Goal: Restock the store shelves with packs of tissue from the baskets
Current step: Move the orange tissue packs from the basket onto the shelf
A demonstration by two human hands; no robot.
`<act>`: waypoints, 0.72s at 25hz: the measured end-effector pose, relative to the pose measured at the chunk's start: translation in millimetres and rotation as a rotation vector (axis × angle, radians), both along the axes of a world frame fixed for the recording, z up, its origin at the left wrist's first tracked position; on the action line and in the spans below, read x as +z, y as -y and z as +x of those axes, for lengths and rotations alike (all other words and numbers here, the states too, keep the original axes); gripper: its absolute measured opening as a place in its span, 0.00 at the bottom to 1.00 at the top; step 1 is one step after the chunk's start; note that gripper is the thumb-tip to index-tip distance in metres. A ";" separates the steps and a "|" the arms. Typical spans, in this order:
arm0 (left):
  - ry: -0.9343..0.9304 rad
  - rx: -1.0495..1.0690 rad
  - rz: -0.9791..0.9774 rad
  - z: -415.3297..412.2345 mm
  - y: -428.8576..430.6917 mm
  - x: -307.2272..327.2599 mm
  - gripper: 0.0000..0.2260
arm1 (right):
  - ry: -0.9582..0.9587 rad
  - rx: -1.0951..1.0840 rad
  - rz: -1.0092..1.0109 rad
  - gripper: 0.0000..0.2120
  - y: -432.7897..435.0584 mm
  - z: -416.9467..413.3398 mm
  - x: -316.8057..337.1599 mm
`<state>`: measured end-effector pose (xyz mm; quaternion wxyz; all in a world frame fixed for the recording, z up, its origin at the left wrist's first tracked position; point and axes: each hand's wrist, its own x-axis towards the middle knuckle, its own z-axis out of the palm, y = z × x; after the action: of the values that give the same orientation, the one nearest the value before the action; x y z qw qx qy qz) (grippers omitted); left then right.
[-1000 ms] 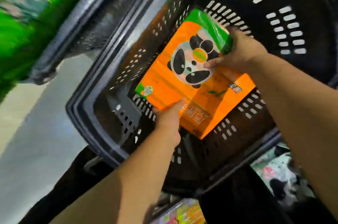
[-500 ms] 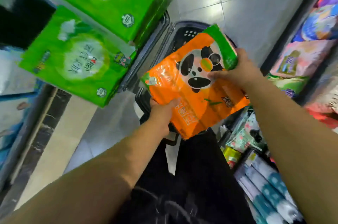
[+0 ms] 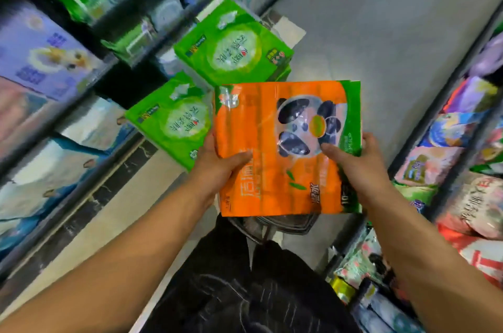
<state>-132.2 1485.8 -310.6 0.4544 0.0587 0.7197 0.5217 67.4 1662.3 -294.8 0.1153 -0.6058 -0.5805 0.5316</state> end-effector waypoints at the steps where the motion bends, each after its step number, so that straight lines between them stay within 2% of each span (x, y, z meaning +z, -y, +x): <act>1: -0.044 0.024 -0.001 1.0 14.6 12.9 0.47 | -0.019 0.045 0.023 0.37 7.2 -4.2 11.0; 3: -0.082 0.094 0.025 4.0 47.4 39.2 0.48 | -0.082 0.134 0.047 0.34 25.7 -16.0 33.2; 7: -0.210 0.260 0.076 -1.0 126.1 88.8 0.37 | -0.232 0.325 0.008 0.35 78.3 -55.3 75.8; 10: -0.265 0.381 0.081 -11.3 187.1 119.2 0.39 | -0.321 0.522 -0.027 0.28 118.2 -95.8 99.8; 15: -0.358 0.571 0.059 -39.4 303.6 158.2 0.42 | -0.365 0.663 0.036 0.34 216.5 -174.8 136.7; 18: -0.413 0.654 0.059 -62.2 368.6 179.0 0.39 | -0.406 0.736 0.017 0.31 278.0 -220.3 157.5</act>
<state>-194.4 1117.3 -131.6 0.1077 -0.0571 0.7612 0.6369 -152.9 1384.2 -137.4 0.0347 -0.2399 -0.7283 0.6410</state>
